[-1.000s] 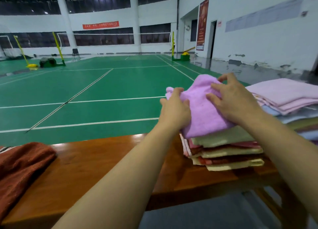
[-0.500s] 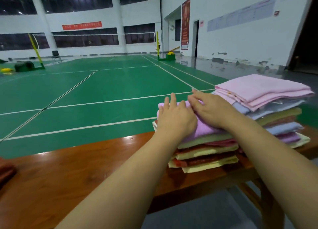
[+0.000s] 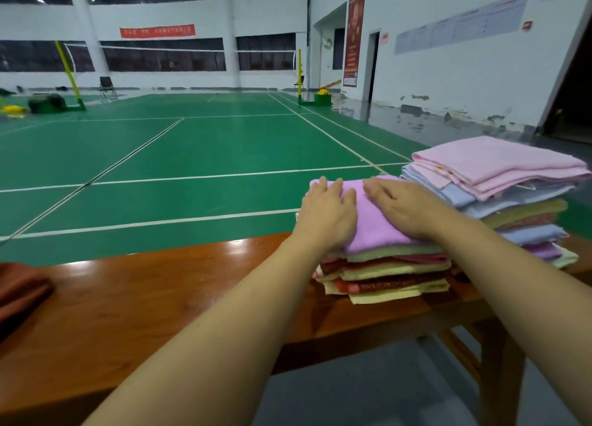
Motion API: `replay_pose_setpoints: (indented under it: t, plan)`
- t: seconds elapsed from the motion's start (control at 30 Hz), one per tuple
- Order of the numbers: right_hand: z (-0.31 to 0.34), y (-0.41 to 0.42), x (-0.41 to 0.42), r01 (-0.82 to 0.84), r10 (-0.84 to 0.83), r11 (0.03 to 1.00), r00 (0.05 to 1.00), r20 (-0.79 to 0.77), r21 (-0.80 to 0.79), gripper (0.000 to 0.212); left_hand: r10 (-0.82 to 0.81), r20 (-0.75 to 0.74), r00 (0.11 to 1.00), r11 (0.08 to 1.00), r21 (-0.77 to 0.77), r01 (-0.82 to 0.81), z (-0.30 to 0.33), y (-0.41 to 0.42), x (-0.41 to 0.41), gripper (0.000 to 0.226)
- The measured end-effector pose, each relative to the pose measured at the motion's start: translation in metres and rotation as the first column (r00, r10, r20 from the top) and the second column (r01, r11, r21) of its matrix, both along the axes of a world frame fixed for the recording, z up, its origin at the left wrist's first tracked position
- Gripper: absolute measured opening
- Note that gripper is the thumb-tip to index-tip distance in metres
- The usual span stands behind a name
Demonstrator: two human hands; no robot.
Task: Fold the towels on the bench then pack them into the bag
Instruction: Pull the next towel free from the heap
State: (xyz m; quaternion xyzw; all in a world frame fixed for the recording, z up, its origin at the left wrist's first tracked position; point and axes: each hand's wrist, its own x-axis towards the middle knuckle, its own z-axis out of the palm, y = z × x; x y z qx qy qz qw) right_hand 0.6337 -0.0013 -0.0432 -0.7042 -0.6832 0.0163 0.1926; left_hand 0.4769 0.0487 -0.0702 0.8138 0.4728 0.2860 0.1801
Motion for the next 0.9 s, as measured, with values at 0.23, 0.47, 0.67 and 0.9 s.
replay_pose_setpoints:
  t: [0.23,0.47,0.67,0.9]
  plan:
    - [0.023,0.007,-0.082,-0.200,0.185,0.959,0.978,0.091,0.199,0.050,0.085,0.070,0.994,0.995,0.054,-0.089,0.011,-0.011,-0.089,0.050]
    - [-0.012,0.044,-0.212,-0.422,0.413,0.899,0.906,0.093,0.115,0.053,0.355,0.105,0.929,0.935,-0.028,-0.354,-0.014,-0.020,-0.222,0.052]
    - [-0.050,0.056,-0.313,-0.564,0.564,0.825,0.826,0.028,0.028,0.053,0.557,0.018,0.830,0.830,-0.049,-0.556,-0.027,-0.030,-0.322,0.051]
    - [-0.071,0.061,-0.389,-0.671,0.666,0.735,0.741,-0.084,-0.101,0.052,0.740,-0.065,0.670,0.672,0.033,-0.739,-0.052,-0.058,-0.435,0.052]
